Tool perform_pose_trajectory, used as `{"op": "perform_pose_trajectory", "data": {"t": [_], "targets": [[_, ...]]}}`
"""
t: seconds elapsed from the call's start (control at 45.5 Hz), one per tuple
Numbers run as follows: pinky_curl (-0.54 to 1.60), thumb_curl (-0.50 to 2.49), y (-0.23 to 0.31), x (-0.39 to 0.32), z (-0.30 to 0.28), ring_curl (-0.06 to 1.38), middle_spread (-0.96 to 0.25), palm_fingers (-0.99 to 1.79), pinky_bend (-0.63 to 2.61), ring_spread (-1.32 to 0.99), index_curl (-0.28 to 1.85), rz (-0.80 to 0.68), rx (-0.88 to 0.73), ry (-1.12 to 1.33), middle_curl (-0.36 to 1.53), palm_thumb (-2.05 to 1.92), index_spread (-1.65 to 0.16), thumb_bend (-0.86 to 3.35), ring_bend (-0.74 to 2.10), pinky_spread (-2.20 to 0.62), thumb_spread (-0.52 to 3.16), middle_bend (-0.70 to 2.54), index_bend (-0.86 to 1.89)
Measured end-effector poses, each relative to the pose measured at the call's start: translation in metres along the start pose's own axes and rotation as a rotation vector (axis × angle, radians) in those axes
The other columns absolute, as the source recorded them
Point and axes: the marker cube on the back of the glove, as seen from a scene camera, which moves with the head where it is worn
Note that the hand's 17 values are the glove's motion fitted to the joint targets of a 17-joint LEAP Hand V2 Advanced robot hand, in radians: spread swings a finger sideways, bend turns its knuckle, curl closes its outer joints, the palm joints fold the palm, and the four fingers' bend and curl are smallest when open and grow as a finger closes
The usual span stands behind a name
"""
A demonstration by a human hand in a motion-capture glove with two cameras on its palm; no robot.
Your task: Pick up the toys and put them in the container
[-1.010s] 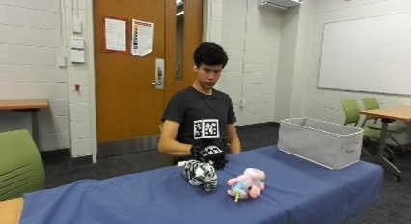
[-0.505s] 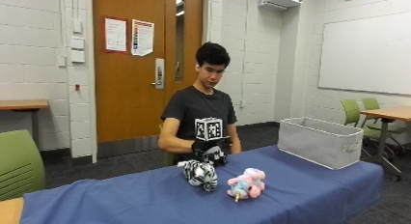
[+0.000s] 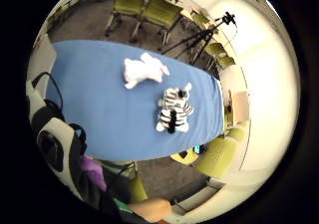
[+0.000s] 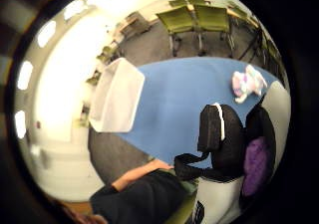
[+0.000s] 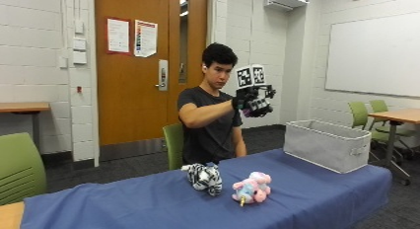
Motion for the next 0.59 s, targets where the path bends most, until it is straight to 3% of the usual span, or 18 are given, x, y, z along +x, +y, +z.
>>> {"op": "perform_pose_trajectory", "data": {"t": [0.154, 0.33, 0.439, 0.593], "targets": [[0.50, 0.39, -0.049, -0.097, -0.048, 0.57, -0.26, 1.31, 0.96, -0.32, 0.85, -0.139, 0.035, -0.084, 0.69, 0.31, -0.19, 0.08, 1.39, -0.45, 1.51, 1.21, 0.97], [0.50, 0.38, -0.090, -0.201, -0.060, 0.56, -0.25, 1.30, 0.97, -0.31, 0.86, -0.525, 0.138, -0.145, 0.68, 0.28, -0.18, 0.07, 1.41, -0.45, 1.56, 1.24, 0.99], [0.50, 0.37, -0.116, -0.279, -0.051, 0.56, -0.24, 1.30, 0.97, -0.31, 0.87, -0.458, 0.098, -0.193, 0.68, 0.28, -0.17, 0.09, 1.42, -0.45, 1.60, 1.25, 1.00], [0.50, 0.37, -0.163, -0.272, -0.012, 0.55, -0.24, 1.29, 0.97, -0.31, 0.87, -0.552, 0.056, -0.116, 0.67, 0.30, -0.16, 0.11, 1.43, -0.45, 1.61, 1.27, 1.02]]}}
